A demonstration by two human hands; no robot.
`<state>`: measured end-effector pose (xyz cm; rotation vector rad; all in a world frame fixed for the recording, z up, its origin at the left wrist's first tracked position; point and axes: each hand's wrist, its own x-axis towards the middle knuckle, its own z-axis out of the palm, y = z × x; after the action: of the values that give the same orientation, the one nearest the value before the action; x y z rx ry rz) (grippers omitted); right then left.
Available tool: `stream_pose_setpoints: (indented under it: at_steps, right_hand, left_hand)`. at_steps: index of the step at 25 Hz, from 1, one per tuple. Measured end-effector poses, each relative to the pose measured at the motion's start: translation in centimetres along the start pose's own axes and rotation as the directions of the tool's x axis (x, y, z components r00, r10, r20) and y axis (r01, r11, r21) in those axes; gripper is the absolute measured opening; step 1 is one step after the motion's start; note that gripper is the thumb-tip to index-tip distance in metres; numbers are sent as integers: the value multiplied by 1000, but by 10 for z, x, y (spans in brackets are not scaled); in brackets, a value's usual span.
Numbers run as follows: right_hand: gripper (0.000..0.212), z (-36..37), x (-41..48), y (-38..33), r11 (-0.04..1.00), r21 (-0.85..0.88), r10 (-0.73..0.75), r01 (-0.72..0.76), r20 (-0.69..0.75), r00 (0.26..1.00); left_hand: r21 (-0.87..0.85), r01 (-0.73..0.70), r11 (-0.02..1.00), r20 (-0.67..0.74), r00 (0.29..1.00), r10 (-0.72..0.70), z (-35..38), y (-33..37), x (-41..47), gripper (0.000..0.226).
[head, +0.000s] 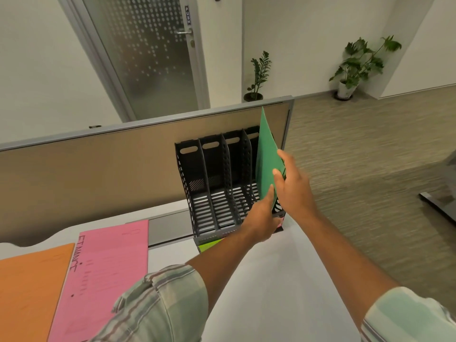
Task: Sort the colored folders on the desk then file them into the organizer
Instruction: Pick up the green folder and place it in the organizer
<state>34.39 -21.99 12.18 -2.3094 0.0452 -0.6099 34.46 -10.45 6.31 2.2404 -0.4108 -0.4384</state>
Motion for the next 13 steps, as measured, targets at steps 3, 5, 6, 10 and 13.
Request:
stream_pose_setpoints:
  at_steps: [3,5,6,10,13]
  right_hand:
    - [69,10,-7,6,997,-21,82,-80,84,993]
    - [78,13,-13,8,994,-27,108,-106,74,991]
    - [81,15,-18,8,991,-32,129,-127,65,989]
    - [83,24,-54,6,969,-50,244,-240,124,962]
    - [80,36,-88,2,958,-106,282,-266,179,943]
  left_hand:
    - [35,-9,999,34,999,7,-4,-5,-13,98]
    - [48,-14,999,32,999,13,-9,-9,-20,97]
    - [47,-14,999,31,999,12,-12,-10,-24,95]
    - [209,-10,978,-45,999,20,-23,-23,-49,83]
    - [376,24,926,-57,998,-3,-29,-45,-70,83]
